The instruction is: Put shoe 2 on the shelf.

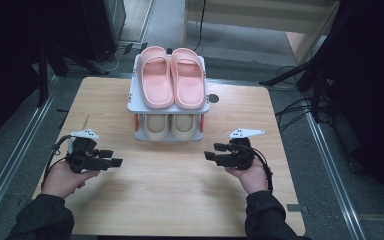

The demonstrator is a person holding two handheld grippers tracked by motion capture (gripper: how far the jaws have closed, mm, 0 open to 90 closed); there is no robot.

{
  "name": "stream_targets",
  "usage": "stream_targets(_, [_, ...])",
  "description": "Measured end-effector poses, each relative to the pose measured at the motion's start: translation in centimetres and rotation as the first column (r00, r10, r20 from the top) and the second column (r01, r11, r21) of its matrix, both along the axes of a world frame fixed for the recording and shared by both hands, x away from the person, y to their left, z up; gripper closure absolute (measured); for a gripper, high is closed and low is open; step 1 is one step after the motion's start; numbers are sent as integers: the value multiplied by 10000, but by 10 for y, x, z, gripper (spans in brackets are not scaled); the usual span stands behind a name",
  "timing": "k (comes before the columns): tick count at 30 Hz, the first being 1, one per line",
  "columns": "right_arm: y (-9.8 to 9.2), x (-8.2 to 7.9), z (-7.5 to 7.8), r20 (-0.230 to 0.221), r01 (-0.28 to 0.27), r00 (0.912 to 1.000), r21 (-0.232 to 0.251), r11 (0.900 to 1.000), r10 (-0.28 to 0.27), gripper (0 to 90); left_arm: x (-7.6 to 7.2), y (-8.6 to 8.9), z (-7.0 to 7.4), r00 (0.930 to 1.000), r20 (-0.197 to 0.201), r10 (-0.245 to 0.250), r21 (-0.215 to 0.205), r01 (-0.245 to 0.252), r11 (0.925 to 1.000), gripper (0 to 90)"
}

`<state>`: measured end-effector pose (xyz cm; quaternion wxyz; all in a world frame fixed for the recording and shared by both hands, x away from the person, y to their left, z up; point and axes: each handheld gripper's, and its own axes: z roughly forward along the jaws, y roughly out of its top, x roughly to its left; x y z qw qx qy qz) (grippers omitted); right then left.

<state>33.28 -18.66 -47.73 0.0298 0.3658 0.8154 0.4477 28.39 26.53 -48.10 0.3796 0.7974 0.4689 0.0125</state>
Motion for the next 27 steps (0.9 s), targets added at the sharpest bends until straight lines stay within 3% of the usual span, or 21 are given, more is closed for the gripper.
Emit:
stream_targets(20, [0, 0, -1, -14, -62, 10000, 0, 10000, 62, 416, 0, -6, -3, 9992, -218, -340, 150, 343, 9993, 349])
stream_targets(27, [6, 2, -4, 3, -334, 9994, -132, 9994, 334, 334, 0, -15, -9, 9977, -64, -681, 441, 683, 9967, 271])
